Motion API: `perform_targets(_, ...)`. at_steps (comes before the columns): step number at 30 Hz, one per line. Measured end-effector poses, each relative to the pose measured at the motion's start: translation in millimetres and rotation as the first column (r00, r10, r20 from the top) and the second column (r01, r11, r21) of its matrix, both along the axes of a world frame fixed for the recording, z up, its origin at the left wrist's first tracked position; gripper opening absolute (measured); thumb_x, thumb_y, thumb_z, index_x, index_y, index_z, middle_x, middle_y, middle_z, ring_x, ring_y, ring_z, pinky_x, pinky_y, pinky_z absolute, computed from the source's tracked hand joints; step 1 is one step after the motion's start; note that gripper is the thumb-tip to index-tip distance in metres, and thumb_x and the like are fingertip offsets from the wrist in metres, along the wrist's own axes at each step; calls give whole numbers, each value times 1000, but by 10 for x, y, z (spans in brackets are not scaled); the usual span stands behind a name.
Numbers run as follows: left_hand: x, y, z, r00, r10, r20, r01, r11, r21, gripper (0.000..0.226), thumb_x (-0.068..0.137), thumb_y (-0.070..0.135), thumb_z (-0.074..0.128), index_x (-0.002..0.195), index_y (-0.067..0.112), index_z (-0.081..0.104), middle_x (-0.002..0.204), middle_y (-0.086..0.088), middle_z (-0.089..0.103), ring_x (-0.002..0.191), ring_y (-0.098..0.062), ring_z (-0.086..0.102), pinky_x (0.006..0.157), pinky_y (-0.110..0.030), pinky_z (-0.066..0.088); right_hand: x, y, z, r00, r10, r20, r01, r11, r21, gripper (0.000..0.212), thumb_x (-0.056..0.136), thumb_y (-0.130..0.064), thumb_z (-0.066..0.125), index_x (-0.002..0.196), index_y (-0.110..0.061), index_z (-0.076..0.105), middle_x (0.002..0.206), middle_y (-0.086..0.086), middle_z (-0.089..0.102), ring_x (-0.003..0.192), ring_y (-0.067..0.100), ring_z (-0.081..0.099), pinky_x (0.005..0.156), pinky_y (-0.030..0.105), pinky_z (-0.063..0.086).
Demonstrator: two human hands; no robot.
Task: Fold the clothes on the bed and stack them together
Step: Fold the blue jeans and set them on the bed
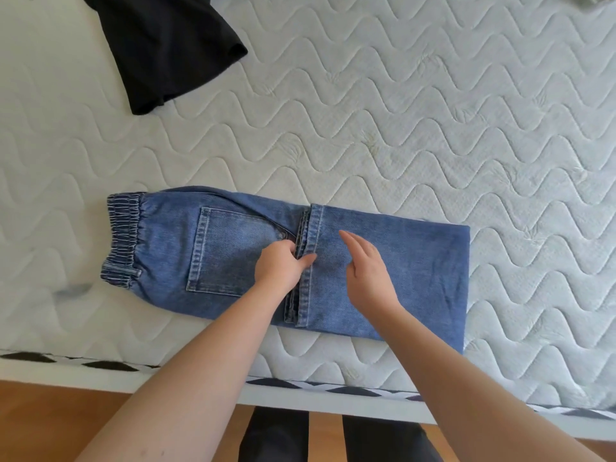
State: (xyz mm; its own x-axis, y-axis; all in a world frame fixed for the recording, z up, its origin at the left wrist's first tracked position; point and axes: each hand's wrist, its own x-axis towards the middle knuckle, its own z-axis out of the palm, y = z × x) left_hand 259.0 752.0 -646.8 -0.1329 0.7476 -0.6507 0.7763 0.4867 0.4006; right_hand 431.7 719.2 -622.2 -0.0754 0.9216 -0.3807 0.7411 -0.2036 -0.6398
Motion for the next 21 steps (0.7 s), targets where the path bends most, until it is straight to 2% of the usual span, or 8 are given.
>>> perform_targets(2,-59,-28,-1,996,53,67,-54,998,10,38,84,49,71,82,11,65,79,-4,68,79,-24,65,71,-40,54,-11,63,16,995,93,43,-95,995,41,60,95,0,39,152,-20,33,156,-3,33,144,16,25,117,35,24)
perform_targets(4,-113,-78,-12,991,91,103,-94,995,28,36,84,45,73,95,11,69,88,-3,69,84,-23,65,76,-37,53,-62,134,7,978,181,105,-187,981,49,60,97,-4,39,154,-19,28,159,-2,26,148,19,19,119,37,20)
perform_targets(7,-174,-148,-30,976,161,150,-171,984,57,20,85,35,75,94,18,69,82,5,68,83,-20,66,70,-29,46,-204,221,-53,932,304,197,-322,944,67,60,99,-11,38,156,-19,21,163,-2,16,150,20,9,119,38,14)
perform_targets(10,-243,-166,-36,967,183,177,-205,972,116,11,88,29,72,95,24,67,78,11,65,79,-16,64,68,-27,44,-362,282,-139,891,378,249,-407,910,74,59,100,-15,36,156,-21,17,164,-3,10,151,19,4,121,38,6)
perform_targets(15,-308,-154,-23,963,199,181,-229,961,158,38,91,34,67,128,30,59,86,10,64,80,-10,61,73,-26,43,-473,336,-330,843,375,385,-409,912,7,60,103,-34,32,157,-22,9,165,-3,1,151,19,-4,121,42,-4)
perform_targets(17,-291,-126,-11,964,204,168,-234,955,180,40,91,37,67,128,26,58,89,11,63,82,-11,61,73,-26,45,-452,341,-396,822,385,420,-408,912,-37,62,103,-41,29,157,-23,4,165,-4,-4,151,19,-7,121,44,-7)
perform_targets(21,-262,-29,-24,962,238,133,-262,941,214,29,91,30,69,115,16,64,97,2,67,83,-15,63,79,-31,51,-436,372,-426,794,418,441,-442,895,-51,63,103,-45,24,157,-20,2,165,-1,-5,151,20,-8,121,41,-9)
